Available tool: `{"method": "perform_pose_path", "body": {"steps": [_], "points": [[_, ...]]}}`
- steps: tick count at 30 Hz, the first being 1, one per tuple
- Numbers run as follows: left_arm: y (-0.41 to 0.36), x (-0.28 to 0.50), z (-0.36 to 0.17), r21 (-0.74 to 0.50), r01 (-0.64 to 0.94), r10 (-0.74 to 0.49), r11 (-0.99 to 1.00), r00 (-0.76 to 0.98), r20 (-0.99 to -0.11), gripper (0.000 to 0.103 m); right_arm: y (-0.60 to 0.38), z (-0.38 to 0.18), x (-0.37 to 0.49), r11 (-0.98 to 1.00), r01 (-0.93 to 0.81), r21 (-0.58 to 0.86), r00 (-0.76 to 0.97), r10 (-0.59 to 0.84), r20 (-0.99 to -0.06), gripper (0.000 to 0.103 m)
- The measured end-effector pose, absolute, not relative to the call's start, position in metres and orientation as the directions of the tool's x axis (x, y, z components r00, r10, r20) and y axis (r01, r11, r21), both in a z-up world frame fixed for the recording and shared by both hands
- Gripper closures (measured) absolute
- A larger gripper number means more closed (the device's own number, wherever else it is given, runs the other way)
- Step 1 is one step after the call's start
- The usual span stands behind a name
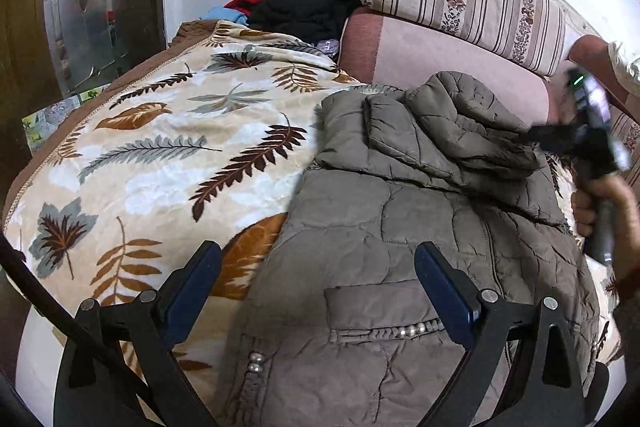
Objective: Fold large clothes
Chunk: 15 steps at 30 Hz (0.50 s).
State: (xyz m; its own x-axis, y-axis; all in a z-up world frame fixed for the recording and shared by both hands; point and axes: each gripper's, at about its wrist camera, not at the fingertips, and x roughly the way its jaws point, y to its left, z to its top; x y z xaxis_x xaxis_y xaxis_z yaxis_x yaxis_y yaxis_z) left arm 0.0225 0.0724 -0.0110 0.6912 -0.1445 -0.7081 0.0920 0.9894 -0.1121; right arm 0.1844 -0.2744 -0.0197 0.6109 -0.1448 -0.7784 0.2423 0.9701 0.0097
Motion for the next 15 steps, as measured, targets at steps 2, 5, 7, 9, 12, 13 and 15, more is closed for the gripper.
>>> {"method": "perform_pose_path", "body": {"steps": [2,5,7,9,12,13,15], "points": [[0.075,0.022,-0.011,-0.102,0.085,-0.132,0.991,0.693,-0.709,0.006,-0.281,-0.052,0.194,0.965,0.262,0.028,0.542,-0.123,-0.831,0.049],[0.079,0.027,-0.014,-0.097,0.073,-0.12,0.993,0.691,-0.713,0.006,-0.28,-0.096,0.195,0.964,0.265,0.032,0.464,-0.099,-0.88,0.049],[0.081,0.03,-0.016,-0.109,0.067,-0.125,0.992,0.687,-0.716,0.006,-0.275,-0.089,0.192,0.969,0.248,-0.007,0.464,-0.125,-0.877,0.05],[0.083,0.031,-0.018,-0.118,0.065,-0.13,0.991,0.688,-0.714,0.006,-0.269,-0.064,0.186,0.969,0.244,-0.031,0.506,-0.154,-0.849,0.05],[0.083,0.034,-0.019,-0.12,0.062,-0.13,0.991,0.691,-0.711,0.006,-0.247,-0.02,0.175,0.976,0.216,-0.042,0.628,-0.172,-0.759,0.05],[0.083,0.035,-0.021,-0.12,0.063,-0.13,0.991,0.689,-0.713,0.006,-0.238,-0.013,0.177,0.979,0.2,-0.035,0.648,-0.16,-0.745,0.049],[0.084,0.035,-0.023,-0.118,0.06,-0.127,0.991,0.684,-0.719,0.006,-0.217,-0.006,0.184,0.991,0.133,0.006,0.672,-0.086,-0.735,0.049]]}}
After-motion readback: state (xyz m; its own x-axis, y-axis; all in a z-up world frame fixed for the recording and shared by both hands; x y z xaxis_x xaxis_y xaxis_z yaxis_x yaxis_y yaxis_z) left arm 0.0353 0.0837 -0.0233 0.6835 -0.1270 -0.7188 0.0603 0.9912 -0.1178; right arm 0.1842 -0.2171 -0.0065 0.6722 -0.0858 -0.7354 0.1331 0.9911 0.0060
